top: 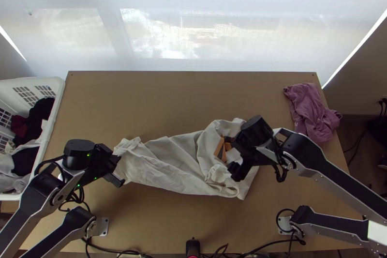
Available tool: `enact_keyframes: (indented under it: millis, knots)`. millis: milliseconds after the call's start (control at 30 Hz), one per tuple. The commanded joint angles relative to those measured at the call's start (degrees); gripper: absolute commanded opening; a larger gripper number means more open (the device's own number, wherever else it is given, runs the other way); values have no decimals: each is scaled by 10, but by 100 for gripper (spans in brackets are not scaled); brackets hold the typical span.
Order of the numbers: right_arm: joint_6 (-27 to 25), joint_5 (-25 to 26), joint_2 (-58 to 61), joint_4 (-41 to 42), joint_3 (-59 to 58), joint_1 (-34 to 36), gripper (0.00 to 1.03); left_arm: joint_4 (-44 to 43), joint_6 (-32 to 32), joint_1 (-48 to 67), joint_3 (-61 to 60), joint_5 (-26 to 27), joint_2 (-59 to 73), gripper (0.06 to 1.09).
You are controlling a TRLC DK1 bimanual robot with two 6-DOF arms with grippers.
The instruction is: Fold the t-shirt
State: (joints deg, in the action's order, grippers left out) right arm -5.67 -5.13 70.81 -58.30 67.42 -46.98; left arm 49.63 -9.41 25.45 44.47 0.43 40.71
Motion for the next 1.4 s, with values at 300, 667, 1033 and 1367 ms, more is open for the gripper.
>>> enact_keyframes:
  millis: [300,667,1033,1367]
  knots:
    - [-35,19,96,5,24,-117,69,5,4,-1,10,-2,0,9]
    - [-35,19,151,5,2,-145,69,6,7,-1,9,-2,1,9]
    - [-54,20,181,54,-19,-120,21,6,7,-1,9,-3,1,9]
    - [-72,20,151,51,-28,-72,3,3,4,-2,10,-3,5,9]
